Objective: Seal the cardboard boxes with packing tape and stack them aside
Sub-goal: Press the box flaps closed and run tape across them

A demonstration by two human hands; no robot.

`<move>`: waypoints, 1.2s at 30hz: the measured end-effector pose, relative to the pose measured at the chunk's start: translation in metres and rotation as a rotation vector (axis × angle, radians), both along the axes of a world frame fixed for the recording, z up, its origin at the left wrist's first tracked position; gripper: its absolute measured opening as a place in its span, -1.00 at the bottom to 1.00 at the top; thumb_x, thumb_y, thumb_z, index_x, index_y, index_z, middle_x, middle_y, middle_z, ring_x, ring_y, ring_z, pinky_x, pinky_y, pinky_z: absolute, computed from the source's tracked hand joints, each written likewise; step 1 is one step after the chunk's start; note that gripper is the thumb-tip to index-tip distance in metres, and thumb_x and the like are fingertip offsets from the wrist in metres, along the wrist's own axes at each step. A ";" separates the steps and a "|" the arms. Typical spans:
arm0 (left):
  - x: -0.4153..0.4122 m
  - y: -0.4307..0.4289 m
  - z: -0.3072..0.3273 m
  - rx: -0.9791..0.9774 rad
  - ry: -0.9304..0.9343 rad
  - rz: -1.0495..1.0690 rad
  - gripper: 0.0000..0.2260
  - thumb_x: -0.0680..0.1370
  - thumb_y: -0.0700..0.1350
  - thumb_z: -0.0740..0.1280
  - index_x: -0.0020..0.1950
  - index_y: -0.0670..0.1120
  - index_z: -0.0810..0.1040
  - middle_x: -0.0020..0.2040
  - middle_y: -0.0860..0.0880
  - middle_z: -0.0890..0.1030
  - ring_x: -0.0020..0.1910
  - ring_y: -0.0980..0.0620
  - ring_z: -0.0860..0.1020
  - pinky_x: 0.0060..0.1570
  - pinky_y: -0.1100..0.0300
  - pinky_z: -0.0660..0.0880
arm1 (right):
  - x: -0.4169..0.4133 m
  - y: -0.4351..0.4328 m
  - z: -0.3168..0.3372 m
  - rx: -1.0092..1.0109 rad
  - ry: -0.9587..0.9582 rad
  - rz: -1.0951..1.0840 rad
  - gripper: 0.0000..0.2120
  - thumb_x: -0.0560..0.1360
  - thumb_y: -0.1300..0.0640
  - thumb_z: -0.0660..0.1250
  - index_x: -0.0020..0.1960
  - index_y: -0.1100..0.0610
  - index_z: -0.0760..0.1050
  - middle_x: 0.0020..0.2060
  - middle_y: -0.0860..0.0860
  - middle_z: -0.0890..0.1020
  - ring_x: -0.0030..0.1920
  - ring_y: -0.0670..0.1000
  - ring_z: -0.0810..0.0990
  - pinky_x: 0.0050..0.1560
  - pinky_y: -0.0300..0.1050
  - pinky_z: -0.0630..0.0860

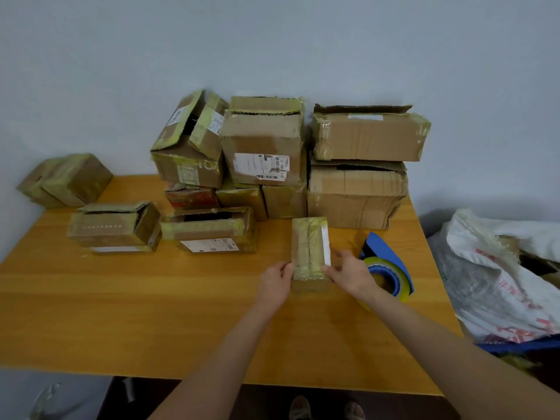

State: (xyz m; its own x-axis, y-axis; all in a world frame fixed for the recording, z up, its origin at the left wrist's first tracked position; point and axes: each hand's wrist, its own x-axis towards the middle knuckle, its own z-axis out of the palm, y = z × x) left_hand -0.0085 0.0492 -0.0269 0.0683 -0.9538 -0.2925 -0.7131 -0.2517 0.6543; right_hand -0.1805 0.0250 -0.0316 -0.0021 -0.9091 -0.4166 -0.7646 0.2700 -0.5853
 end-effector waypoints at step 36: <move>0.149 0.063 0.041 -0.216 -0.199 0.494 -0.75 0.59 -0.16 0.25 0.27 -0.08 0.51 0.20 -0.04 0.48 0.04 0.05 0.55 -0.04 0.22 0.49 | 0.197 0.033 0.013 0.177 -0.306 0.517 -0.35 0.54 0.14 0.34 0.54 0.10 0.13 0.28 0.09 0.52 0.20 0.11 0.54 -0.01 -0.09 0.52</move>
